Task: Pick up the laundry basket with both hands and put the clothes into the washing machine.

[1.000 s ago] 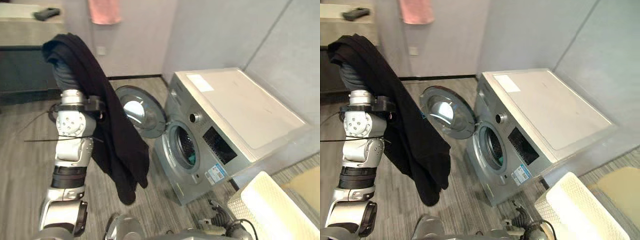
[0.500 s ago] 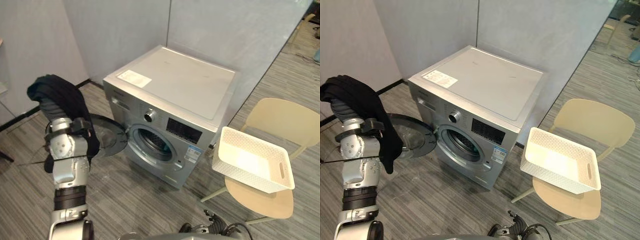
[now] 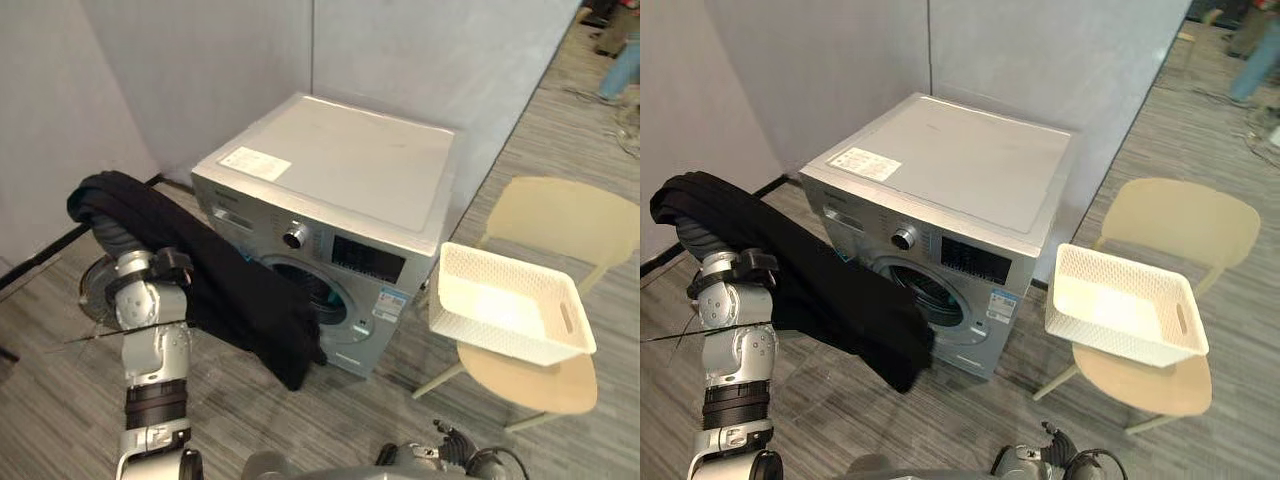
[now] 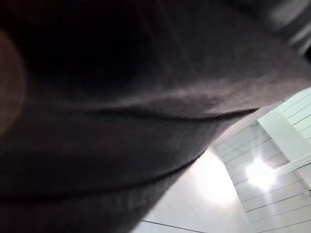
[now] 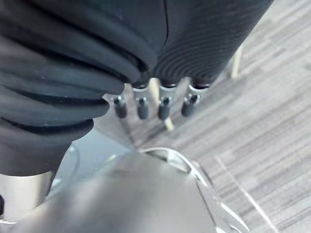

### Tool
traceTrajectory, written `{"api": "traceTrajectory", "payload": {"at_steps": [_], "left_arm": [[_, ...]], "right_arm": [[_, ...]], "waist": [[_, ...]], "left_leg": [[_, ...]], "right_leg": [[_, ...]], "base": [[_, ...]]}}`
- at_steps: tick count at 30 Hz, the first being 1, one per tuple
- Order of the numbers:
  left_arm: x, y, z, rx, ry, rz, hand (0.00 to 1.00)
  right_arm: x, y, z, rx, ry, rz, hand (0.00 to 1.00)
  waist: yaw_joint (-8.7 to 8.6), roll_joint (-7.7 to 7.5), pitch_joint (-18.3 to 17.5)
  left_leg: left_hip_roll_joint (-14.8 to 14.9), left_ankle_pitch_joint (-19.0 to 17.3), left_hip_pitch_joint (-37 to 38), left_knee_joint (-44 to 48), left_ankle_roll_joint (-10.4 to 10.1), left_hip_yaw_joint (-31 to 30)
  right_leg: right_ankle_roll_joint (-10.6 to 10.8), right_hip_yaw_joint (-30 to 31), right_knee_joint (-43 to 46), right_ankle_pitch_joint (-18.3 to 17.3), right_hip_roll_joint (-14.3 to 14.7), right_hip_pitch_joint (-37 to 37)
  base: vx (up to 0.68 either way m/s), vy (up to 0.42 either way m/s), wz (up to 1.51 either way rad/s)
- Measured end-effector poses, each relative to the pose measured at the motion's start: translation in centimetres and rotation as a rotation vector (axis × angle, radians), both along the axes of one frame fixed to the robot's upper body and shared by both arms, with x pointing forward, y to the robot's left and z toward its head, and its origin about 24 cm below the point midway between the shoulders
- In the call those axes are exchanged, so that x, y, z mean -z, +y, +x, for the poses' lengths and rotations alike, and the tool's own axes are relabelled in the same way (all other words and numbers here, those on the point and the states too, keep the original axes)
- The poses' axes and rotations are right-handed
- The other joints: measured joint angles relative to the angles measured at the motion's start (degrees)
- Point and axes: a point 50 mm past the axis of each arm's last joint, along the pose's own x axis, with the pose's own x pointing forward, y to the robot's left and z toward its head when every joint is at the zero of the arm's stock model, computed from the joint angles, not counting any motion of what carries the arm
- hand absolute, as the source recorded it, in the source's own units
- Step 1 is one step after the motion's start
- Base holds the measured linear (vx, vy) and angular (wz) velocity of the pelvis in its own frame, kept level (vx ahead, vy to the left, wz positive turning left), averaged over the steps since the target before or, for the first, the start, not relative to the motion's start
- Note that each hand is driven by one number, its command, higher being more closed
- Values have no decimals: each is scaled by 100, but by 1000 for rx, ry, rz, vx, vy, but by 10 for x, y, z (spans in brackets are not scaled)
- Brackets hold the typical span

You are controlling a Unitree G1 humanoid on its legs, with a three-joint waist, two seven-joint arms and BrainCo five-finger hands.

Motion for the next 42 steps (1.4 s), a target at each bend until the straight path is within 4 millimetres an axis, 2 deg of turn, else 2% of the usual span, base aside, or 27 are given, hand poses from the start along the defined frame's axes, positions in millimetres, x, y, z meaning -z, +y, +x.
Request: {"api": "traceTrajectory", "payload": {"at_steps": [1,3,4,5,6,7,8,9,10,12,13,15,16,19,22,23,25,27,29,32,33,35,36,37,38,40,42], "left_arm": [[4,-6,3,24,16,-10,100],[7,-18,7,79,27,-7,100],[7,-21,8,96,30,-9,100],[10,-22,10,98,45,-10,100],[11,-22,10,98,48,-11,100],[15,-19,11,92,71,-10,100],[16,-17,12,85,81,-7,100],[16,-17,13,88,83,2,100],[15,-18,13,90,81,3,100],[16,-29,19,136,96,13,100],[18,-33,20,148,102,10,100],[27,-55,22,230,126,-10,100],[31,-61,20,250,132,-17,100],[60,-93,-5,365,182,-93,100],[80,-103,-19,407,248,-134,100],[86,-104,-22,409,270,-139,100],[92,-102,-27,408,292,-138,100],[93,-100,-28,413,299,-130,100],[93,-97,-28,418,302,-112,100],[92,-96,-28,431,302,-93,100],[91,-95,-28,428,300,-89,100],[91,-91,-28,413,297,-90,100],[89,-86,-28,395,293,-92,100],[88,-82,-30,377,285,-96,100],[86,-78,-32,359,278,-94,100],[85,-66,-38,309,275,-99,100],[81,-58,-39,265,256,-102,100]], "right_arm": [[2,1,-4,18,13,7,0],[3,-5,-8,52,36,-4,0],[3,-7,-8,60,41,-8,0],[3,-7,-4,58,42,-12,0],[2,-7,-3,57,41,-12,0],[1,-2,5,26,28,-10,0],[1,2,10,-3,24,-5,0],[1,7,13,-36,18,1,0],[1,7,14,-37,17,1,0],[1,6,14,-20,13,0,0],[1,7,13,-18,12,3,0],[5,2,3,32,40,3,0],[6,0,1,52,48,4,0],[11,-11,-21,146,100,-10,0],[12,-15,-27,162,119,-20,0],[13,-16,-29,166,124,-29,0],[14,-17,-29,154,136,-42,0],[14,-17,-28,148,142,-43,0],[15,-14,-28,148,148,-36,0],[15,-13,-24,114,145,-50,0],[14,-13,-17,106,131,-52,0],[12,-13,-7,92,117,-54,0],[11,-10,1,66,108,-54,0],[10,-9,8,45,94,-59,0],[9,-9,10,27,92,-68,0],[10,-7,8,20,103,-67,0],[10,-7,8,22,104,-68,0]], "waist": [[-76,-113,-31],[-63,-137,-37],[-18,-146,-42],[57,-160,-51],[74,-156,-50],[144,-5,-4],[125,-13,-12],[92,6,-47],[85,16,-46],[-10,73,-23],[-57,69,-25],[-66,68,-24],[-71,76,-27],[-36,231,-84],[110,300,-82],[175,294,-84],[256,273,-84],[249,225,-87],[250,182,-87],[242,134,-108],[260,112,-110],[296,130,-106],[293,143,-96],[340,178,-79],[346,221,-81],[408,200,-132],[410,220,-113]], "left_leg": [[-217,-18,12,80,20,31],[-504,-221,21,433,153,112],[-571,-283,60,491,225,268],[-637,-283,219,388,261,467],[-640,-277,233,363,272,503],[-645,-156,401,50,455,798],[-686,-86,521,-125,501,927],[-710,0,621,-356,527,1039],[-710,9,617,-377,525,1043],[-695,180,622,-549,519,945],[-692,237,640,-614,518,920],[-679,469,762,-803,528,700],[-670,516,793,-819,535,626],[-491,550,776,-552,543,445],[-357,570,504,29,525,485],[-314,610,414,167,459,453],[-308,650,374,191,465,275],[-320,745,287,202,406,206],[-308,711,405,-12,394,350],[-276,593,523,-154,410,392],[-242,499,550,-129,396,587],[-175,314,631,-147,416,885],[-127,155,805,-307,434,1144],[-97,-21,993,-507,436,1332],[-108,-184,1220,-791,428,1573],[-107,-192,1252,-823,447,1863],[-137,-191,1195,-827,447,1923]], "right_leg": [[142,72,-76,91,-154,67],[244,201,-141,282,-359,167],[158,240,-152,398,-439,153],[-72,229,-162,715,-528,93],[-103,221,-171,767,-533,85],[-327,93,-158,952,-556,-6],[-239,24,95,785,-527,-45],[-83,-28,-12,264,-152,85],[-75,-17,-121,195,-77,124],[-47,29,-541,312,192,243],[-48,36,-579,311,222,260],[-139,53,-776,245,340,471],[-107,92,-871,178,399,546],[-93,-17,-1256,144,672,1001],[-104,-6,-1501,152,819,1199],[-131,41,-1592,173,894,1243],[-161,251,-1874,302,1064,1280],[-219,326,-2159,521,1115,1298],[-181,494,-2460,765,1278,1351],[-183,660,-2356,787,1292,1210],[-167,891,-2100,757,1289,953],[-185,956,-1784,731,1294,686],[-255,840,-1578,671,1269,491],[-321,539,-1458,418,1166,452],[-363,-112,-1207,359,862,449],[-351,-526,-1108,391,545,376],[-264,-699,-1171,585,458,351]], "base": [[7,296,9],[22,332,-5],[51,289,-45],[33,257,-44],[-14,193,-75],[-59,136,-68],[-46,125,-93],[-5,84,-50],[13,74,-32],[31,29,8],[48,-50,20],[47,-99,23],[34,-120,32],[55,-101,46],[24,-35,22],[10,-54,3],[32,-67,-11],[46,-40,-21],[68,-22,-36],[35,56,-41],[12,80,-70],[-19,78,-79],[-95,58,-82],[-120,108,-94],[-113,89,-78],[-91,12,-76],[-48,-3,-35]]}}
